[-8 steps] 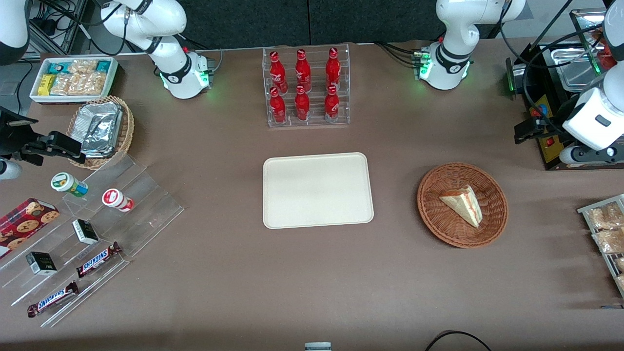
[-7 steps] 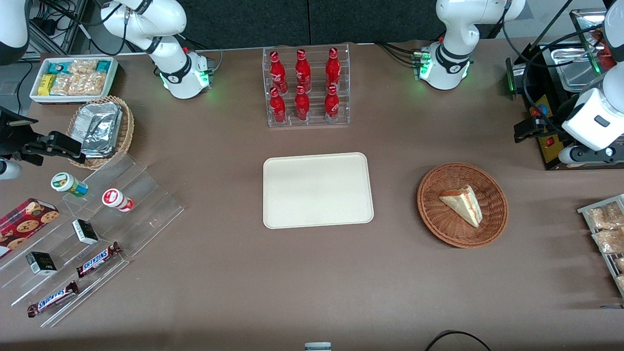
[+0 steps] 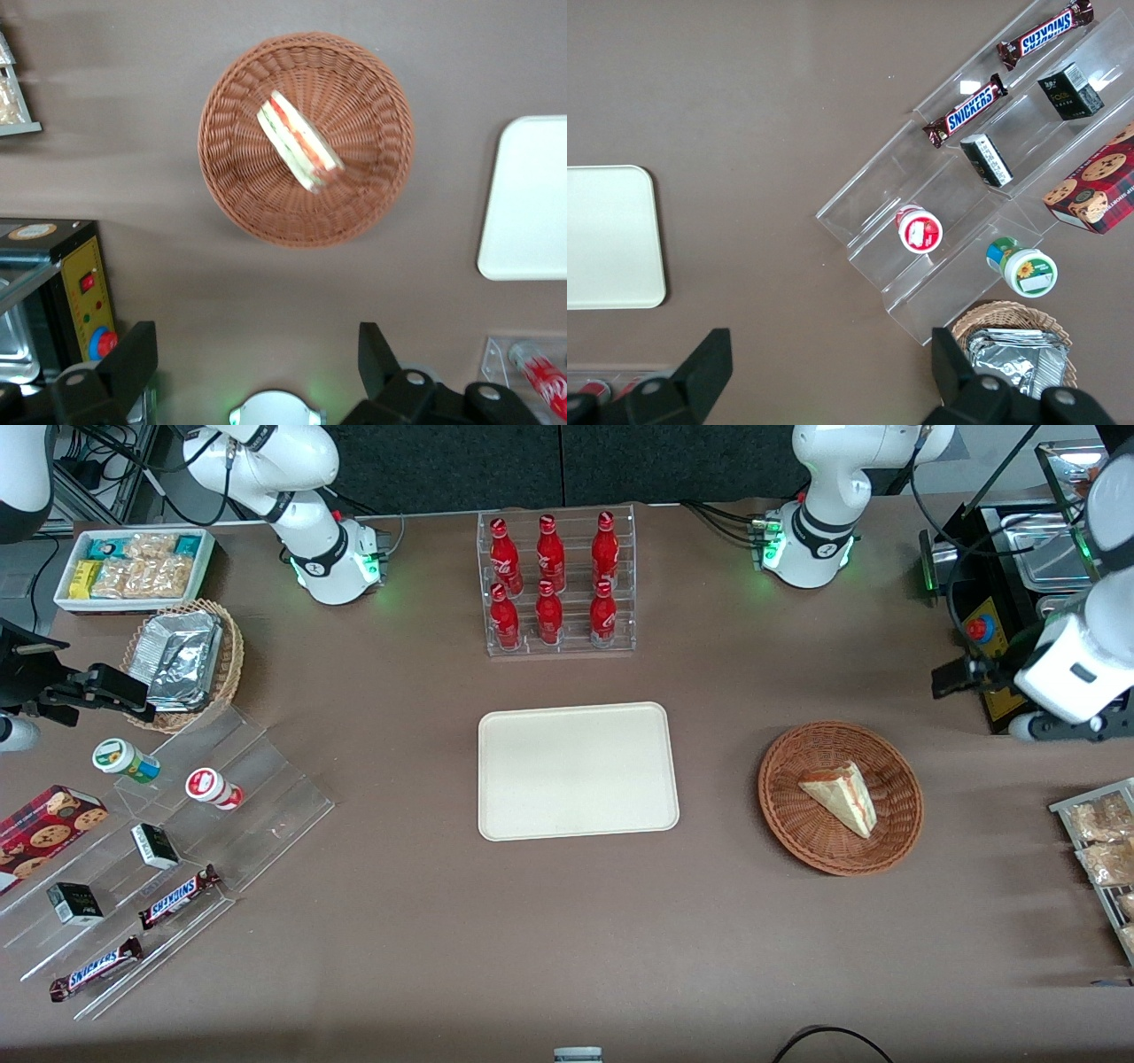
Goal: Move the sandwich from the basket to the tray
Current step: 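Move the left gripper down over the sandwich in the wicker basket, then close the left gripper on the wrapped sandwich and lift it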
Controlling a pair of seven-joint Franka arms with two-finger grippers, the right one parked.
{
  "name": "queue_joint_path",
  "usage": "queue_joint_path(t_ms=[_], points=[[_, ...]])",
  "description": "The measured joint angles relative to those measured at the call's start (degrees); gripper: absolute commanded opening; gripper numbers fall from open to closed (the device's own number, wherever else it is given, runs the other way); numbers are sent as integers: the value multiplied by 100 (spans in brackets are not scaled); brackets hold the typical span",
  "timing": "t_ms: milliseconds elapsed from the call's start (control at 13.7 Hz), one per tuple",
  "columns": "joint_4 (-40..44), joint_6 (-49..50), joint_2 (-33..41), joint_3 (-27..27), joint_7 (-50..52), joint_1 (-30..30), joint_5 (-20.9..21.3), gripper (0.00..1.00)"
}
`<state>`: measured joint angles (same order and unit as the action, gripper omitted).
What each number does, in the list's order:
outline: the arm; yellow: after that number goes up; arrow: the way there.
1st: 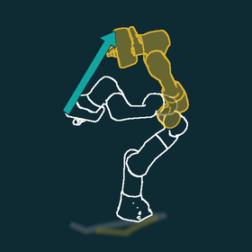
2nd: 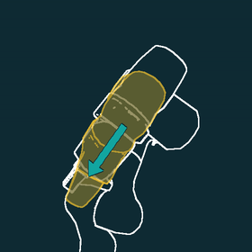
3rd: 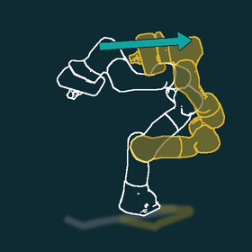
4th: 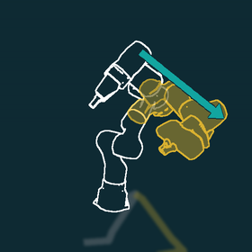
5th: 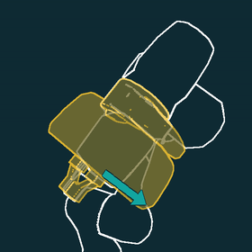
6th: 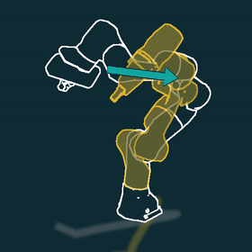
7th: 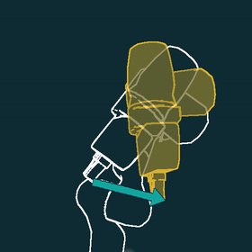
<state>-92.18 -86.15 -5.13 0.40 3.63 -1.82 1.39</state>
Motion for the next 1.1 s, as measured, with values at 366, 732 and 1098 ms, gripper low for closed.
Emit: queue_joint_path(t_ms=[366, 732, 1098], points=[[-1158, -1432, -74, 141, 1046, 62, -6, 100], [-2272, -3098, -85, 84, 2416, 42, -17, 100], [-3016, -4256, -149, 73, 2995, -124, -37, 100]])
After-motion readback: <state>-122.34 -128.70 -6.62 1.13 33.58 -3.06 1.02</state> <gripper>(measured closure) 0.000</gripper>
